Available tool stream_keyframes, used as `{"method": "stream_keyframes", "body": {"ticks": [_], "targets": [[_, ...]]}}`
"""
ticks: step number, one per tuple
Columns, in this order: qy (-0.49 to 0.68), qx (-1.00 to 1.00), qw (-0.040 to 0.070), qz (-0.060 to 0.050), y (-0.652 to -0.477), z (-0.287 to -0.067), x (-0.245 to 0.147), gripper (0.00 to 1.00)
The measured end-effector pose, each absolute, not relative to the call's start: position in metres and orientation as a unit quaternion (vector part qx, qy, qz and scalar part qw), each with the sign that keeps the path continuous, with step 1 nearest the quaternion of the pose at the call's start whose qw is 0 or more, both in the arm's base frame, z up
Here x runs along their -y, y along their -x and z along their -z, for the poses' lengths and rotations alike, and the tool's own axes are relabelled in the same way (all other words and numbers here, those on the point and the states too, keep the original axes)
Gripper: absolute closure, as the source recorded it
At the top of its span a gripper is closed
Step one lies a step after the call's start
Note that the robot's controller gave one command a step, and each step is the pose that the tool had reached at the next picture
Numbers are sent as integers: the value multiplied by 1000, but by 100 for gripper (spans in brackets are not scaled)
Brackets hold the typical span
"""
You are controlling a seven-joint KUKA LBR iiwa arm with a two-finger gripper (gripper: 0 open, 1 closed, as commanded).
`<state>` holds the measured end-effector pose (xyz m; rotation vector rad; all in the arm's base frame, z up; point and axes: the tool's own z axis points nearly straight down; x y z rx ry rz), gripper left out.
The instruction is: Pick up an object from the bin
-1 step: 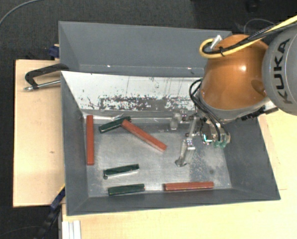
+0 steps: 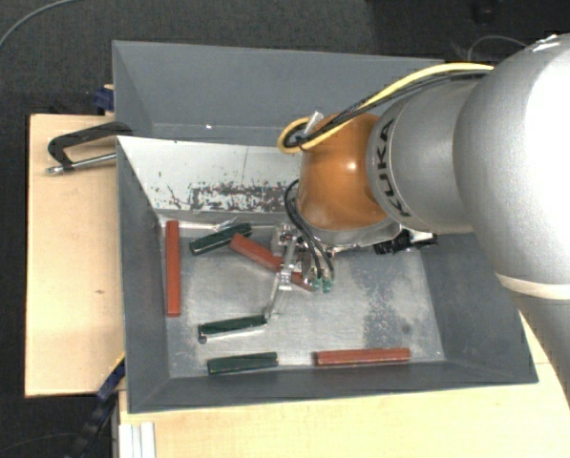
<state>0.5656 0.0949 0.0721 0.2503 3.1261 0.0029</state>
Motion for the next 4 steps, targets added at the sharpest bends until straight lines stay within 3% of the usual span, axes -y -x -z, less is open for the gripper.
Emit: {"method": "stream_keyframes", "body": {"ticks": [1,2,3,4], "targets": [[-129,-992,3,-2,-556,-102,-121,0],[-217,-976,3,-1,-570,-109,-108,0],[-280,-960,-2,0,-567,-69,-100,0],[-279,-960,0,0,-567,-70,-101,0]]}}
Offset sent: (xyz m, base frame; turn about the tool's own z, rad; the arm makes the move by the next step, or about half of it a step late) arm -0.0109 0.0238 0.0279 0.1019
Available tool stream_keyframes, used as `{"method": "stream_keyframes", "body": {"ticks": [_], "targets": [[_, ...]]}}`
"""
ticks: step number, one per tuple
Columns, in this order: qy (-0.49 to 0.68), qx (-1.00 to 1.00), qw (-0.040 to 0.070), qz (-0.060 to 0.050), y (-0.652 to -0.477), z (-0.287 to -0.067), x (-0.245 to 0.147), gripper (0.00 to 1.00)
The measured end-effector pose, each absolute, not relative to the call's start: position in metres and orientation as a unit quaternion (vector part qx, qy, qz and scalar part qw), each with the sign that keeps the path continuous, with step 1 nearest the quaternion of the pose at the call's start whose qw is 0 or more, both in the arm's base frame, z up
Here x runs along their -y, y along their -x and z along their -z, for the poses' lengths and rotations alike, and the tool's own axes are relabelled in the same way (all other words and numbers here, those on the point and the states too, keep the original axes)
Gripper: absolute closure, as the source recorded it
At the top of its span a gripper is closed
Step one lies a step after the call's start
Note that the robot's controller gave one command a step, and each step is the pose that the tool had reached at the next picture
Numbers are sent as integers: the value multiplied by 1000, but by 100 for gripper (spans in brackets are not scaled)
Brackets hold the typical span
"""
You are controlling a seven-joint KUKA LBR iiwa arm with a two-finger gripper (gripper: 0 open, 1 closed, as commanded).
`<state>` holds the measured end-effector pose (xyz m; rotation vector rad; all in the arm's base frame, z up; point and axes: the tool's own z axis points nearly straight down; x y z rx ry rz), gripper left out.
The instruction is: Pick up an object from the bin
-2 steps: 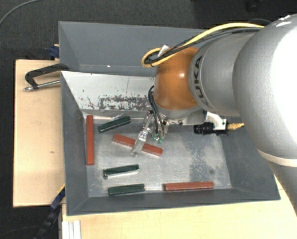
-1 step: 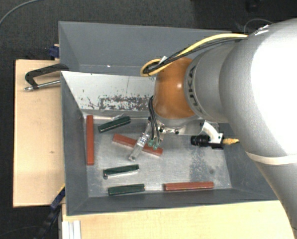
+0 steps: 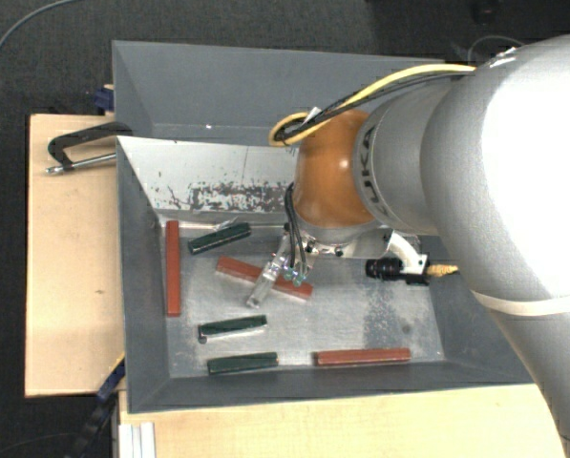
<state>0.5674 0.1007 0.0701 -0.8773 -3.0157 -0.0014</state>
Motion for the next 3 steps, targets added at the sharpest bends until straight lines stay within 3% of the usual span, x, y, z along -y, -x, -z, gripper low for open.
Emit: {"method": "stream_keyframes", "body": {"ticks": [1,3], "targets": [[279,960,0,0,-567,-70,-101,100],[277,961,-2,1,-570,-146,-103,100]]}}
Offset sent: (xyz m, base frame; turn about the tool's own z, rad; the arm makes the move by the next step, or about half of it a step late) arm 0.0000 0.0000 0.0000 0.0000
